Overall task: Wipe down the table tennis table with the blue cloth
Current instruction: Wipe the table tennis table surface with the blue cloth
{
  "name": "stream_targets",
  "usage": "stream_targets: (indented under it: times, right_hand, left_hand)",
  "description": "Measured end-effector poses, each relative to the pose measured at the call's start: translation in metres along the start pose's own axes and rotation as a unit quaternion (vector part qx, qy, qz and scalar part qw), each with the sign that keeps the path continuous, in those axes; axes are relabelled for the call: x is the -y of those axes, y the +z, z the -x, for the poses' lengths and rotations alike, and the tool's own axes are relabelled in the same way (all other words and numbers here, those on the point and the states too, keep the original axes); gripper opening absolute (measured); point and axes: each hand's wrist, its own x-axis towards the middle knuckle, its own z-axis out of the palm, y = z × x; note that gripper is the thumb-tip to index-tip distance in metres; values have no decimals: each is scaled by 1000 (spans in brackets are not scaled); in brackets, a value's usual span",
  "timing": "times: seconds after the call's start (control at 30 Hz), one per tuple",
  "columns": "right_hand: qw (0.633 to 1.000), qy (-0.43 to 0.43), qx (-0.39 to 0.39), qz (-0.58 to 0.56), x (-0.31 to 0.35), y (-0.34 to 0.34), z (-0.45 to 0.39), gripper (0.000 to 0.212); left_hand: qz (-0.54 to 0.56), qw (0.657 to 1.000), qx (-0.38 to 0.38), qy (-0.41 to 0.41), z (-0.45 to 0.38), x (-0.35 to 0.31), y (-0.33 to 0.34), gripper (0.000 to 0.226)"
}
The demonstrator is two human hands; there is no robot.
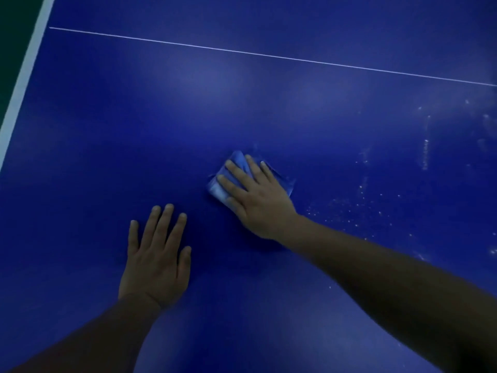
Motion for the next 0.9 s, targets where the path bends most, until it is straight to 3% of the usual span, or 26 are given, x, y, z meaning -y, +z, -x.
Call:
stream_targets:
  times: [0.07, 0.2, 0.3, 0.37, 0.47, 0.57, 0.63, 0.7, 0.77, 0.8, 0.83, 0.9]
  right_hand:
    - [999, 21, -7, 46, -51, 0, -2, 59]
    - [974, 205, -16, 100, -196, -8, 14, 46]
    - [971, 217, -30, 93, -200, -12, 29, 48]
    - [988, 134, -8, 78, -154, -9, 48, 59]
    - [981, -160, 54, 97, -95, 8, 123, 52]
    - [961, -246, 59, 108, -117, -1, 126, 50]
    - [970, -200, 41, 129, -145, -4, 82, 45]
    - [997, -39, -5, 70, -168, -14, 34, 47]
    - [987, 154, -51, 12, -173, -25, 1, 55]
    - [980, 187, -63, -4, -167, -25, -4, 56]
    - [983, 171, -66, -5, -158, -21, -1, 55]
    - [997, 51, -46, 32, -135, -10, 37, 54]
  left_hand:
    - [2, 1000, 2, 1, 0, 0, 1, 62]
    - [14, 1000, 2, 2, -1, 0, 1, 62]
    - [13, 1000, 2, 1, -1, 1, 1, 62]
    - [13, 1000, 2, 0, 0, 1, 0, 62]
    - [11, 1000, 2, 1, -1, 1, 0, 63]
    - [10, 1000, 3, 0, -2, 1, 0, 64]
    - [8, 1000, 6, -1, -2, 2, 1, 64]
    - [9, 1000, 8, -2, -1, 2, 1, 64]
    - [11, 1000, 7, -4, -1, 1, 1, 64]
    - [11, 1000, 6, -5, -2, 1, 1, 64]
    - [9, 1000, 6, -4, -2, 1, 0, 64]
    - [8, 1000, 7, -2, -1, 1, 0, 63]
